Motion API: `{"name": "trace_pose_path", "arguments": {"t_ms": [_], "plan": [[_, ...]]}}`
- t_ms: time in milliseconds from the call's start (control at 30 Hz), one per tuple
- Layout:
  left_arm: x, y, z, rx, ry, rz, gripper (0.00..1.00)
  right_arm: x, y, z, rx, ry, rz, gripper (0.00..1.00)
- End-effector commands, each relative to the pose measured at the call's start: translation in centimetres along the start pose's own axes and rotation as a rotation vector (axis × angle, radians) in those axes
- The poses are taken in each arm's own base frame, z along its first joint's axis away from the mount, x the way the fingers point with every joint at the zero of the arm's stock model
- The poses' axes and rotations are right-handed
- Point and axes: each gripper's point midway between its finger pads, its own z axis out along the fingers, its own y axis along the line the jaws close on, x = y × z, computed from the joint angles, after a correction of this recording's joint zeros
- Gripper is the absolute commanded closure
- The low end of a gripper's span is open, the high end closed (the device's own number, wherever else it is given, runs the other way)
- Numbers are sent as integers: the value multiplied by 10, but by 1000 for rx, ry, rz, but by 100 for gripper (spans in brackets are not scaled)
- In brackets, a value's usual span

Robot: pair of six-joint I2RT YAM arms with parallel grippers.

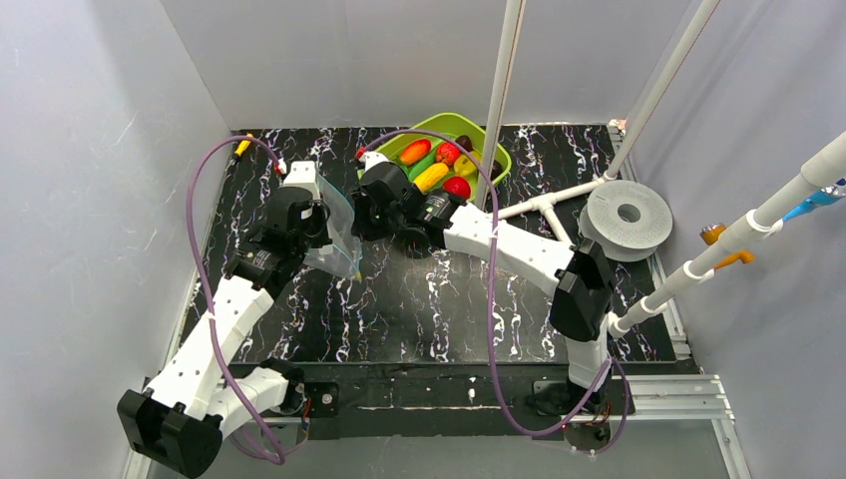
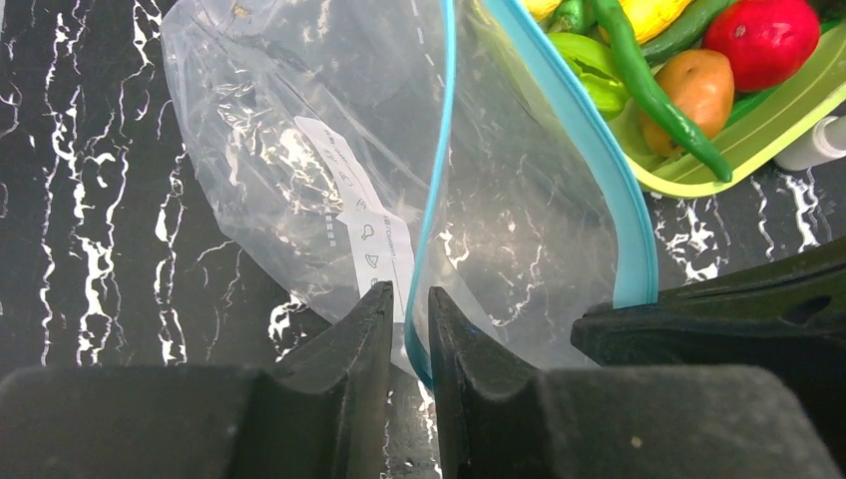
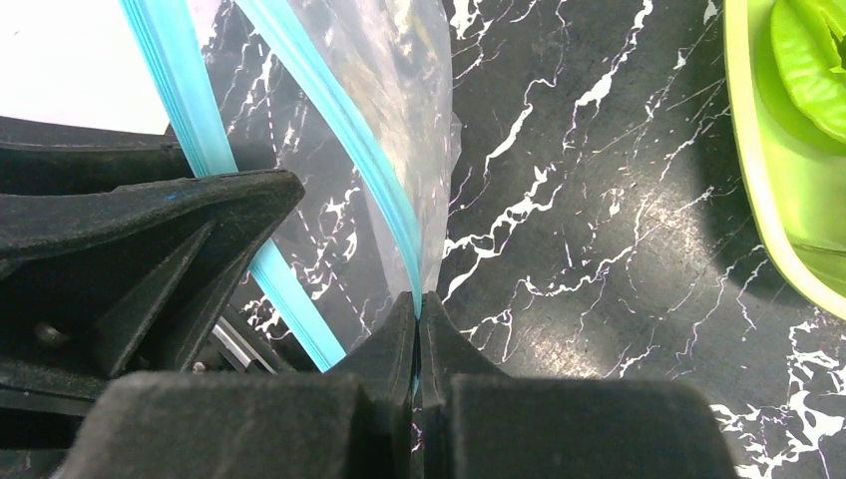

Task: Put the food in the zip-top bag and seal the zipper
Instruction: Open the zipper of the food storage bag.

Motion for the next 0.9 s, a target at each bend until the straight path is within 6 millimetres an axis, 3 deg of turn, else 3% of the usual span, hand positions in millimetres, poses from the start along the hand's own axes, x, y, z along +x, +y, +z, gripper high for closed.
{"name": "trace_pose_path", "arguments": {"t_ms": [0,67,167,300,367,433,700,767,867], "plan": [[-14,4,-9,-14,-45,-4,87,-27,22,-19,-86,-77,12,99],[-16,7,-11,-23,-51,6,100,-26,22,-17,-83,-77,10,99],[-21,30,-22,-140,-96,-16,100,-27,12,-14,-39,-84,-16,97],[-26,57,-35,-273,-164,-47,100,-35,-16,-16,112,-112,-103,86],[-27,57,-34,-277,-157,-43,100,-41,-21,-18,139,-119,-150,69],[-25,53,-30,-262,-133,-31,100,-44,-14,-21,112,-113,-190,58],[-9,51,-6,-308,-3,28,100,-77,17,-57,-8,-190,-258,33],[-6,53,-2,-329,26,40,100,-87,17,-68,-2,-226,-284,29],[-4,52,2,-339,53,50,100,-99,3,-79,72,-298,-336,26]]}}
